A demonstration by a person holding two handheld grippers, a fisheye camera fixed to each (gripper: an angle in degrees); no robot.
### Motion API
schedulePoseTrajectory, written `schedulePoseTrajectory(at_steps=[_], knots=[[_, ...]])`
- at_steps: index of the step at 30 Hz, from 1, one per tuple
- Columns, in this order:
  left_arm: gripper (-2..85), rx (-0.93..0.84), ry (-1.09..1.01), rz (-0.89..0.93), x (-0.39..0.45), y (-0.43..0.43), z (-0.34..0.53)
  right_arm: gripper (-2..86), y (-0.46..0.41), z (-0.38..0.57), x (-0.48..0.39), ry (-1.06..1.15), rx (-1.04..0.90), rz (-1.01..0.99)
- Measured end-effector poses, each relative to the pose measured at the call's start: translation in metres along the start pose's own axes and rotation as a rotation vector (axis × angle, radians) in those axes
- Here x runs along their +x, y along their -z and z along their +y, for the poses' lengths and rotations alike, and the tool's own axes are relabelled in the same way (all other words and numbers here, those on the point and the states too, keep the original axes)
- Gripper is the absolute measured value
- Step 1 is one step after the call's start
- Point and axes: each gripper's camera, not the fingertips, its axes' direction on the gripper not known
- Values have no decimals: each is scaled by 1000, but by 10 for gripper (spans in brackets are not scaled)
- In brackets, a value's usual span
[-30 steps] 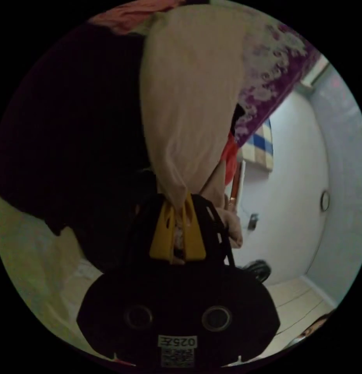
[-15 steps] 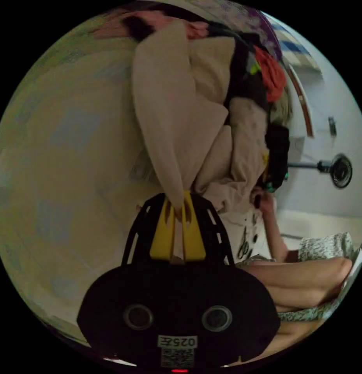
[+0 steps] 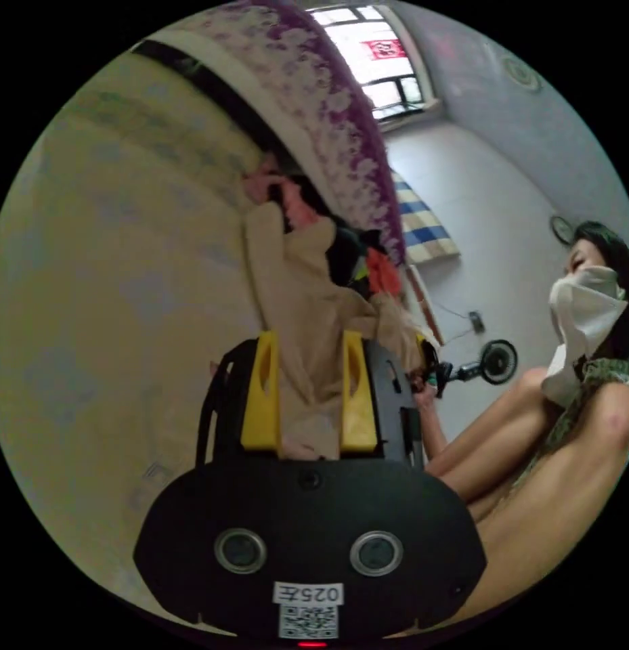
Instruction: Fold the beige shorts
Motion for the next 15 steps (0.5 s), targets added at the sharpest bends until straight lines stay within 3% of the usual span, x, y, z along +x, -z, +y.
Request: schedulePoseTrajectory(at_steps=[6,10,13,15], knots=[[137,-9,-155,472,68,-2,-72,55,-85,-60,-166,622,-329,-10],[119,-14,-190,391,76,48,-92,81,-179,-45,-212,719,-555,-55],[59,89,60,374,32,127,-68,112,-244,-24,-208,707,-605,99],[42,186,192,163,24,205,-24,129,-280,-11,-197,649,-709,90]])
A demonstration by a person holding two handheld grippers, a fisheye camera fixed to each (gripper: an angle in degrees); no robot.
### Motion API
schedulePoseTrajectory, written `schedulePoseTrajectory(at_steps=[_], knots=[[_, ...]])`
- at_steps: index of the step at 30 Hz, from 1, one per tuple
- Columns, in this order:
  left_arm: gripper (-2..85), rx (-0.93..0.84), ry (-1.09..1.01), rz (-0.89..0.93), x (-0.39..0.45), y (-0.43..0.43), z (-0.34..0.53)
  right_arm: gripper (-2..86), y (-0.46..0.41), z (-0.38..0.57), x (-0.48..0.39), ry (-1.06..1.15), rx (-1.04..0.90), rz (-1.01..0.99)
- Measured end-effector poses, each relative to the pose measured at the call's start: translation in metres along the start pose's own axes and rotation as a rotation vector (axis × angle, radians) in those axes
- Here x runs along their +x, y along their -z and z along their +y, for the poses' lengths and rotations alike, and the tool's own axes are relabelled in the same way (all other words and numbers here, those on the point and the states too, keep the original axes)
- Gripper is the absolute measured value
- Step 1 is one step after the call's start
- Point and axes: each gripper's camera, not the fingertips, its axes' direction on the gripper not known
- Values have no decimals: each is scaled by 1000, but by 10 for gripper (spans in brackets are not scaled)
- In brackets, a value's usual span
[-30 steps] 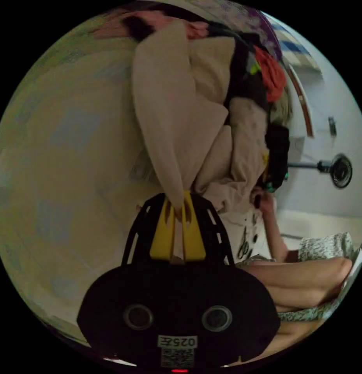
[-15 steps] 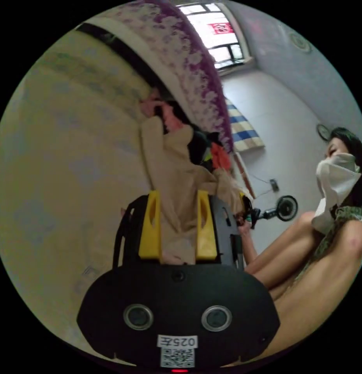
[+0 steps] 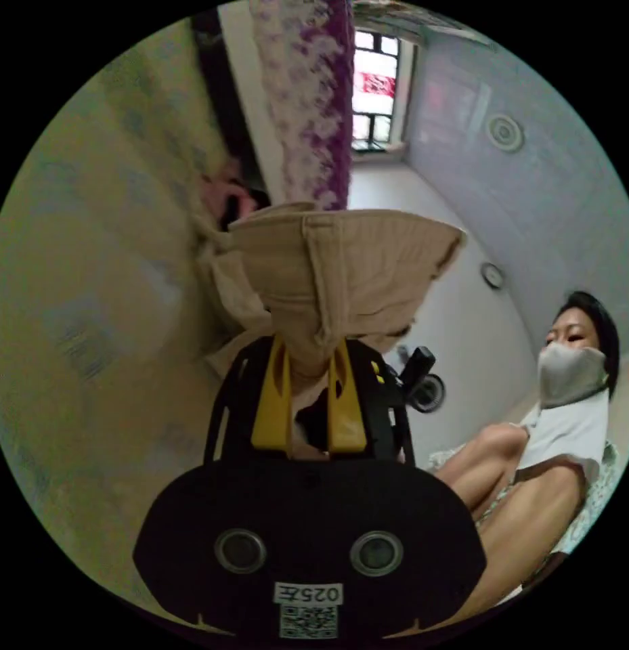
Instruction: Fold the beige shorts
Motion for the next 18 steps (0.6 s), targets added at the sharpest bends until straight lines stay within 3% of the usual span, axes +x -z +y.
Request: schedulePoseTrajectory(at_steps=[6,10,13,15,18], knots=[[33,467,403,-412,56,233,112,134,-40,5,14,-134,-42,-8],[33,604,508,-651,100,310,152,118,-60,20,55,-386,-64,-24],[33,656,540,-674,124,344,162,123,-70,61,107,-760,41,-367],[35,661,565,-657,138,356,161,153,-93,105,131,-1010,186,-716],[36,651,591,-673,156,370,157,175,-117,129,139,-1159,263,-821]])
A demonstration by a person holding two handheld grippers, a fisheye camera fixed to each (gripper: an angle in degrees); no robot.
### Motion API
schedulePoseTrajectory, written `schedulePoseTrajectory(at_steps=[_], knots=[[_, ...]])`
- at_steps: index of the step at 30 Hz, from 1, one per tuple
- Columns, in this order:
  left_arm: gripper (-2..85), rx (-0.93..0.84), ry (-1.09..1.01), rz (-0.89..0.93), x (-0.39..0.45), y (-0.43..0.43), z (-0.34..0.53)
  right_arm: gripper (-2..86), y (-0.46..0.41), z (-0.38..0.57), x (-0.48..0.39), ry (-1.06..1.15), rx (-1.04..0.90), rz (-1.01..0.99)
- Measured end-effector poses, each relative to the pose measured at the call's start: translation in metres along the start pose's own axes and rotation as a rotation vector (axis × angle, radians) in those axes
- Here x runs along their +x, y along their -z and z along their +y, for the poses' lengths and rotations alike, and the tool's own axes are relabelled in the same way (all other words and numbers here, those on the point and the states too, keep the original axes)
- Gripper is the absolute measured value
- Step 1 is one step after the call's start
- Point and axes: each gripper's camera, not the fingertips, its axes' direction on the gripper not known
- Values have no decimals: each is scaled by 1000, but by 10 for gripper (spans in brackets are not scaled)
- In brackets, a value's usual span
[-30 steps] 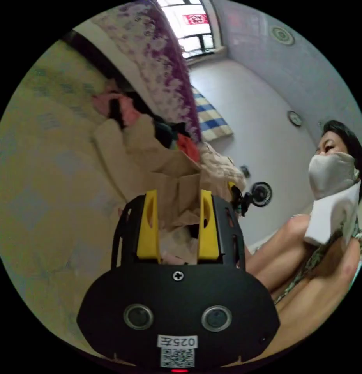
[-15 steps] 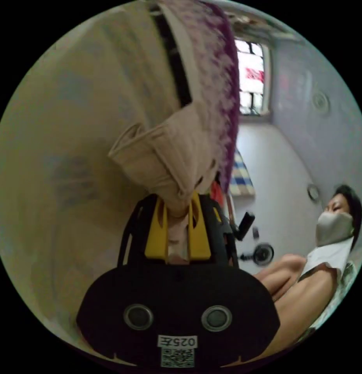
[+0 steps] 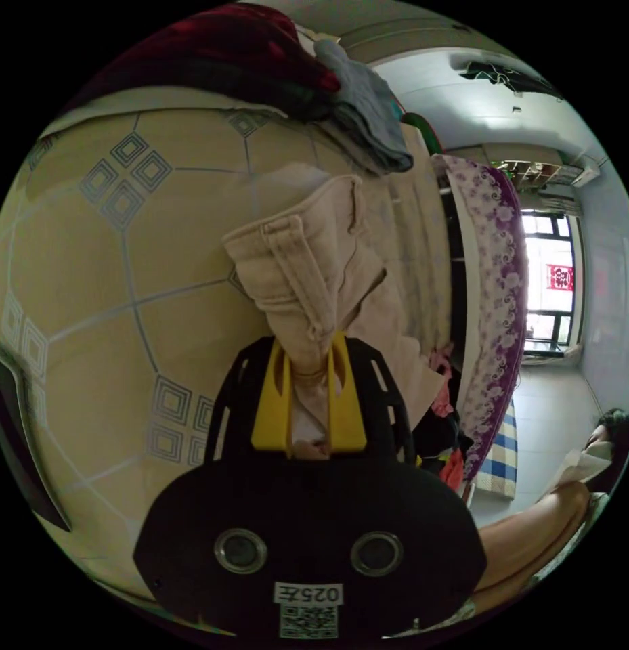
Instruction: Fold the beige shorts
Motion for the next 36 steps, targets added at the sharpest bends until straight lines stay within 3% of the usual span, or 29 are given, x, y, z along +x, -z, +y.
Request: schedulePoseTrajectory(at_steps=[4,7,9,11,15,17,19,21,23,26,29,31,35,36], knots=[[38,-8,17,27,8,28,-7,180,-20,-32,3,-42,67,-169],[39,-18,-15,42,16,50,-12,155,-59,-75,-24,49,-45,-61],[42,-17,-29,45,22,66,-14,93,-89,-100,-42,60,-204,60],[44,-11,-16,52,27,78,-15,56,-96,-108,-54,139,-256,62],[44,22,-129,237,64,104,-15,29,-47,-86,-83,201,-22,-130],[39,4,-202,327,95,105,-16,26,-12,-61,-112,302,94,-128],[34,-53,-313,380,139,105,-16,26,30,-26,-158,447,208,-23],[33,-115,-484,451,204,109,-10,30,85,33,-238,746,357,202],[36,-134,-583,562,240,116,-6,36,118,63,-287,857,450,376],[42,-147,-619,737,262,117,-12,44,152,69,-323,838,513,507],[41,-177,-475,747,235,89,-32,60,145,39,-295,748,391,558],[41,-155,-460,634,206,68,-43,80,127,18,-246,649,271,540],[43,-248,-348,267,122,2,-66,122,64,-1,-75,232,-61,636],[45,-257,-331,213,107,-9,-67,126,63,8,-38,110,-36,527]])
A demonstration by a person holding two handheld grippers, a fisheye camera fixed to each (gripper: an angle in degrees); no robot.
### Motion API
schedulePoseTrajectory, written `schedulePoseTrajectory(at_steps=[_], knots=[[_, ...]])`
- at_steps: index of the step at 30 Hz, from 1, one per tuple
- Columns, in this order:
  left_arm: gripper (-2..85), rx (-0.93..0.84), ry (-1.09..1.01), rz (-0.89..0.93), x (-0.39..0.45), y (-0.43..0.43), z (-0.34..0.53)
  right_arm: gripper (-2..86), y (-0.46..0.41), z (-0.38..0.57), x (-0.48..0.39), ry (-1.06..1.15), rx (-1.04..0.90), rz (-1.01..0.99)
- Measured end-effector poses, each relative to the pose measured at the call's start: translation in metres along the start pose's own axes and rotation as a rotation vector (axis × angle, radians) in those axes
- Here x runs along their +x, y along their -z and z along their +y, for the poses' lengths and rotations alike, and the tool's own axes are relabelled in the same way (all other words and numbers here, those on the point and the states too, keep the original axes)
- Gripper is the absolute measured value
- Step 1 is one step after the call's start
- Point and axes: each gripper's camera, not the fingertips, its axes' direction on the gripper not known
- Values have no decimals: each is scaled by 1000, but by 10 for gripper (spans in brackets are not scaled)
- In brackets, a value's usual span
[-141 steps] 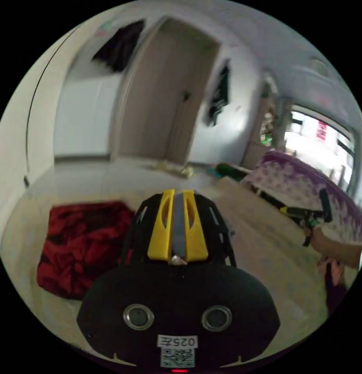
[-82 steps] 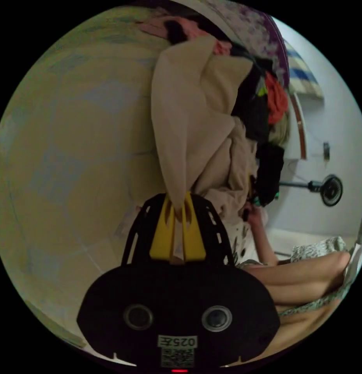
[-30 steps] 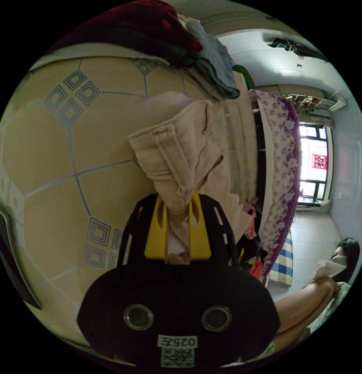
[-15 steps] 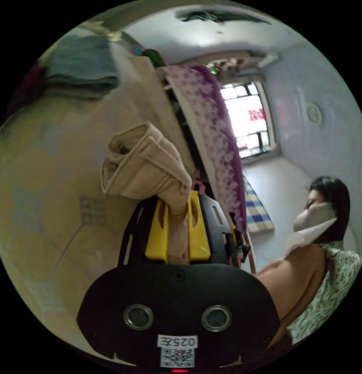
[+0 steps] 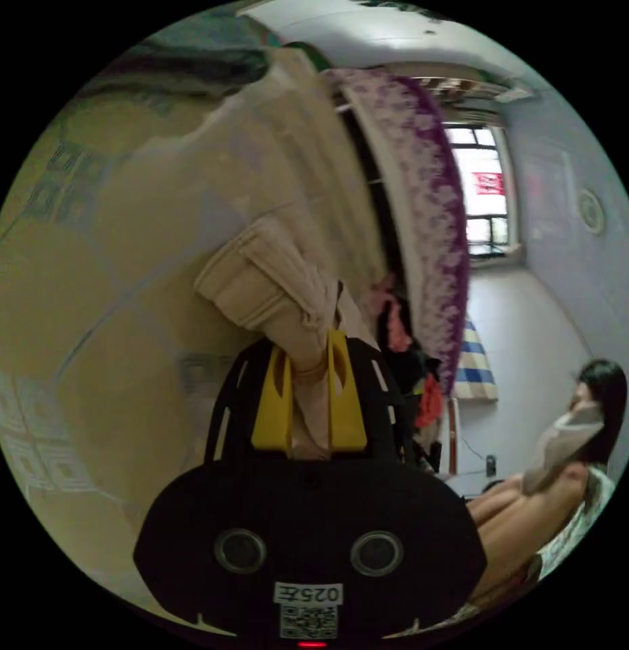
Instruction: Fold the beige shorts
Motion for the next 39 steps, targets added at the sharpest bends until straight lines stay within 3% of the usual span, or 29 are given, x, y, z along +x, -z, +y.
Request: schedulePoseTrajectory(at_steps=[3,6,8,16,20,23,27,29,32,34,36,39], knots=[[55,-7,-70,-51,3,-6,-2,130,3,38,40,-163,226,-300],[61,-15,-80,-142,8,-24,-9,152,23,70,63,-289,497,-412],[63,-28,-25,-142,-3,-35,-13,156,30,85,76,-382,574,-452],[65,9,27,-102,-48,-83,-7,162,10,141,66,-318,372,-65],[60,18,-3,-117,-69,-112,-2,124,-14,109,53,-197,456,-73],[54,-8,34,-88,-90,-131,5,85,-27,66,41,-149,379,-56],[77,32,165,98,-125,-136,54,49,2,58,2,-6,377,-36],[71,16,27,-24,-103,-146,79,29,24,65,-34,63,388,36],[46,-15,-394,-264,-28,-199,110,-1,61,90,-115,303,460,220],[41,-99,-642,-176,15,-256,120,-4,67,105,-152,434,472,347],[38,-333,-783,185,46,-355,130,0,58,115,-152,441,473,492],[33,-646,-873,377,62,-494,166,30,21,117,-69,164,295,597]])
